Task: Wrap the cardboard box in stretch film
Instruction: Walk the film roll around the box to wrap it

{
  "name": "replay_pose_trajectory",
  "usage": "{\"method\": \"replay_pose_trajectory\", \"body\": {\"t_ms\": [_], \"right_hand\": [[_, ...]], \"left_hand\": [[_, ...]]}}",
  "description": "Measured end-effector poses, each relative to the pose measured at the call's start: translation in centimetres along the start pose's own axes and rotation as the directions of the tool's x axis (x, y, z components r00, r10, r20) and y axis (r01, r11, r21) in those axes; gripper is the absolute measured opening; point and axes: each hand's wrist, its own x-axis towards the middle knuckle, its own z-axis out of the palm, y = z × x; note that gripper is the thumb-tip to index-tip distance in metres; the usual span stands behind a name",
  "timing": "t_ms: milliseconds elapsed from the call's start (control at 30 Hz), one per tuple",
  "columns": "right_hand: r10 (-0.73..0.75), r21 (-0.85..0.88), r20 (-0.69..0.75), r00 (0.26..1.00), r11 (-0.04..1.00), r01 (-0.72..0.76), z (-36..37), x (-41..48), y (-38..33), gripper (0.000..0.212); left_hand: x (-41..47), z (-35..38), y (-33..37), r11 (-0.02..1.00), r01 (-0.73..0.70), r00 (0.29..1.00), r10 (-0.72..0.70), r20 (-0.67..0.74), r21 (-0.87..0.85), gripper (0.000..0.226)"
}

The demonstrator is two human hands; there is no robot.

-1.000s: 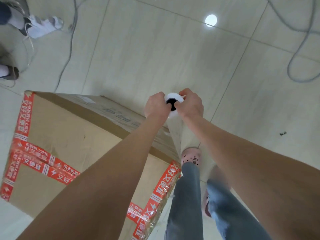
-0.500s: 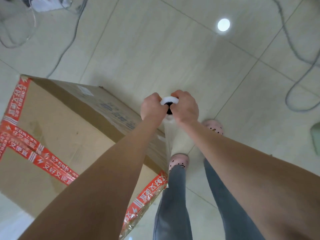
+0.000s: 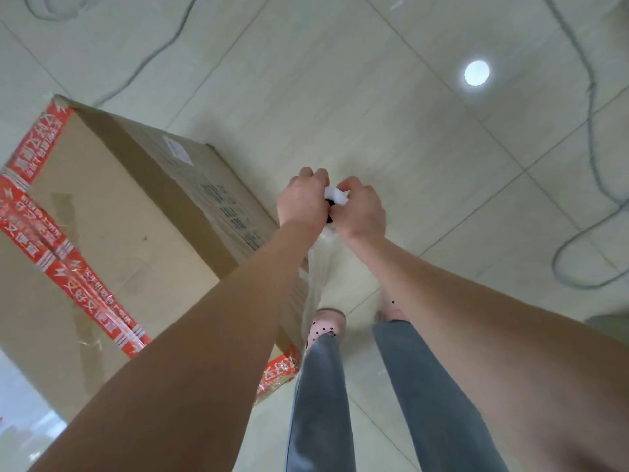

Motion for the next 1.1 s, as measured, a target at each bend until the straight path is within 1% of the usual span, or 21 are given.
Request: {"method": "replay_pose_trajectory", "body": {"t_ms": [67, 233, 333, 433, 533, 600, 700, 833, 967, 1100], "right_hand": [[-0.033, -0.042, 0.012, 0.999, 0.999, 0.033, -0.2, 0.6, -0.4, 0.027], [-0.159, -0.203, 0.041, 0.986, 0.965, 0.164, -0.3, 1.9, -2.1, 0.033], [-0.214, -0.223, 0.044, 0.976, 0.95, 0.219, 0.1, 2.6, -3.6, 0.035], [-0.252, -0.224, 0.068, 0.965, 0.939, 0.261, 0.9, 2.9, -5.3, 0.035], [-0.207, -0.216, 0.144, 0.968, 0.947, 0.235, 1.8, 2.8, -6.5, 0.033], [-0.177, -0.172, 0.171, 0.969, 0.963, 0.206, 2.2, 2.9, -6.7, 0.029], [-0.152, -0.128, 0.156, 0.976, 0.977, 0.173, 2.5, 3.0, -7.1, 0.025], [-0.124, -0.147, 0.151, 0.981, 0.978, 0.147, 2.7, 3.1, -7.7, 0.024], [-0.101, -0.149, 0.148, 0.984, 0.981, 0.123, 2.9, 3.1, -7.9, 0.025], [-0.088, -0.163, 0.181, 0.98, 0.98, 0.118, 2.9, 3.3, -8.0, 0.028]], "left_hand": [[0.6, -0.4, -0.1, 1.0, -0.006, 1.0, 0.006, 0.009, 0.001, 0.025], [1.6, -1.2, -1.3, 0.971, 0.167, 0.986, -0.164, 0.029, -0.169, 0.02], [2.0, -1.9, -2.2, 0.926, 0.277, 0.96, -0.278, 0.035, -0.257, 0.017], [2.5, -2.5, -4.0, 0.855, 0.38, 0.917, -0.397, 0.026, -0.353, 0.012], [2.4, -2.5, -5.7, 0.807, 0.44, 0.882, -0.471, 0.02, -0.395, 0.014], [2.5, -2.3, -6.2, 0.795, 0.451, 0.875, -0.484, 0.023, -0.407, 0.014], [2.9, -2.5, -6.4, 0.798, 0.473, 0.868, -0.495, 0.043, -0.372, 0.014], [3.4, -2.7, -6.1, 0.806, 0.489, 0.865, -0.499, 0.063, -0.332, 0.015], [3.4, -2.9, -6.3, 0.809, 0.479, 0.873, -0.48, 0.086, -0.342, 0.019], [3.5, -3.2, -6.5, 0.809, 0.479, 0.877, -0.463, 0.132, -0.34, 0.024]]}}
